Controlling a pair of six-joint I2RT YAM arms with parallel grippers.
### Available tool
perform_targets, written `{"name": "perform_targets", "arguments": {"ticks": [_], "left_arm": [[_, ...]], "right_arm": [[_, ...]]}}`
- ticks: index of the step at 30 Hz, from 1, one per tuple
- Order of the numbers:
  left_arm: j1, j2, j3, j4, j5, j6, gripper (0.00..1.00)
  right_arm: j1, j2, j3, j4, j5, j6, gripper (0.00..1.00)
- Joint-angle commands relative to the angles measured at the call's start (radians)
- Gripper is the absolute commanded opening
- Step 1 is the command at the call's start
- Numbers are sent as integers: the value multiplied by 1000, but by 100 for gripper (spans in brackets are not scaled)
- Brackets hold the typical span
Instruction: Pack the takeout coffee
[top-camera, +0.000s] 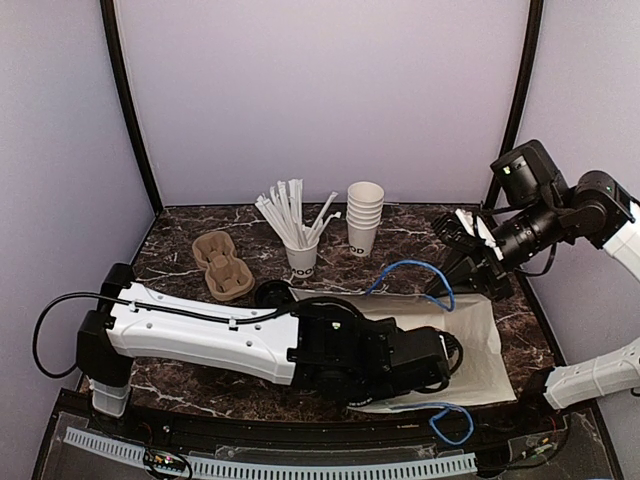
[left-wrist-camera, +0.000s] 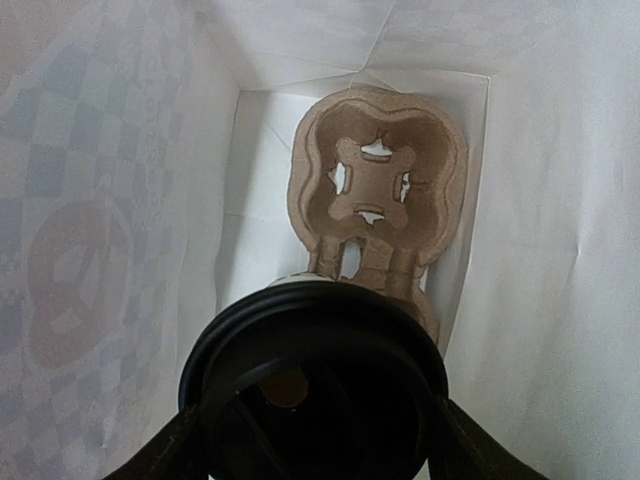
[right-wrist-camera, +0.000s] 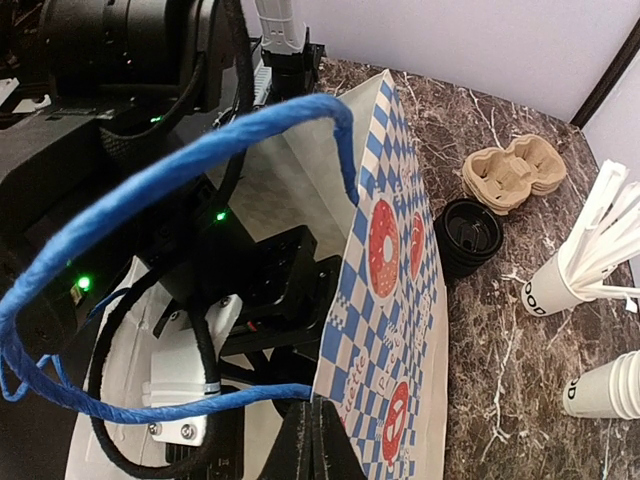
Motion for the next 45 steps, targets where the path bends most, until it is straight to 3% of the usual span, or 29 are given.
{"name": "perform_targets", "arguments": {"ticks": [1, 8, 16, 26, 31, 34, 39, 45], "left_arm": [[22, -101, -33, 89, 126, 1, 13], [59, -80, 14, 123, 174, -12, 14], [56, 59, 146, 4, 137, 22, 14], [16, 82, 128, 22, 93, 99, 13], [2, 81, 110, 18, 95, 108, 13], [-3, 79, 103, 6, 102, 99, 13], [-20, 75, 86, -15, 117, 87, 13], [-42, 58, 19, -8, 119, 62, 13]], "right_arm": [[4, -24, -15, 59, 8, 3, 0], [4, -24, -3, 64, 20, 16, 0], [5, -7, 20, 89, 68, 49, 0], [5, 13, 26, 108, 130, 53, 1], [4, -4, 49, 50, 83, 36, 57], [-3, -10, 131, -35, 51, 3, 75], [-36, -21, 293, -163, 32, -51, 89], [-65, -18, 417, -210, 55, -89, 93]]}}
